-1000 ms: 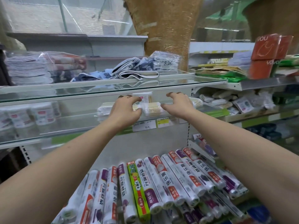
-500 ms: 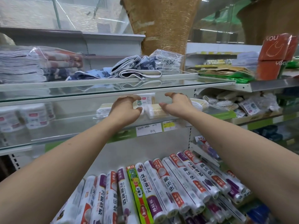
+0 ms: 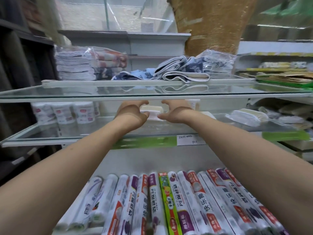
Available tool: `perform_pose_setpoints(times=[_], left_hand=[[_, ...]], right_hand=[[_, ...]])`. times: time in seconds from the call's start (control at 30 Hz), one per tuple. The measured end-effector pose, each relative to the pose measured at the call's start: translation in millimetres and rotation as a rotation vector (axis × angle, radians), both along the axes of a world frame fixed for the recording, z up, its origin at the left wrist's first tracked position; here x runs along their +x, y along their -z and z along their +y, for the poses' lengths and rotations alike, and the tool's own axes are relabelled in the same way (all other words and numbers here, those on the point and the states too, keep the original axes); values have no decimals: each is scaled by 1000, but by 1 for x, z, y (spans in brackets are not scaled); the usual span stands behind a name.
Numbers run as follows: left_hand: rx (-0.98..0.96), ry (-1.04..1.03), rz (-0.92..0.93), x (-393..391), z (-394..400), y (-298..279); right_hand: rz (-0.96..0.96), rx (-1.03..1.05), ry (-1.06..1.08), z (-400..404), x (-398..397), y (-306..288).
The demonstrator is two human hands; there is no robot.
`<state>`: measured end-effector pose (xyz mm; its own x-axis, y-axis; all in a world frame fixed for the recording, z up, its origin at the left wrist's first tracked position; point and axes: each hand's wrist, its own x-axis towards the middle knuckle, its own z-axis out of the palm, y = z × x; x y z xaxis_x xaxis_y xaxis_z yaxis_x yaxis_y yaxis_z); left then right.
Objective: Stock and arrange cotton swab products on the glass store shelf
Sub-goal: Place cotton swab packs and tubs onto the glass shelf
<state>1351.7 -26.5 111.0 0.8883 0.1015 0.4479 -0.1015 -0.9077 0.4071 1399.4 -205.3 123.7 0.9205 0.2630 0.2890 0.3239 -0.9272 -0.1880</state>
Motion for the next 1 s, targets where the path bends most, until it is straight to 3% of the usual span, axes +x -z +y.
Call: perform_pose_setpoints(times=[0.37,0.67,0.77,0.87,1.0], left_hand=[[19,-113,26,-18,36,0],[-84,-88,41,-16,61,-4],[-104,-80,54,-15,70,-7],[-115,-117,65,-15,76,-11],[-109,-207,133,-14,83,-16]], right_hand=[[59,-21,-212,32,32,8],[177,255,-214,42,42,5],[307,475,-279,52,40,4],[478,571,-332,60,31,0],[453,626,-268,65,24,-1]])
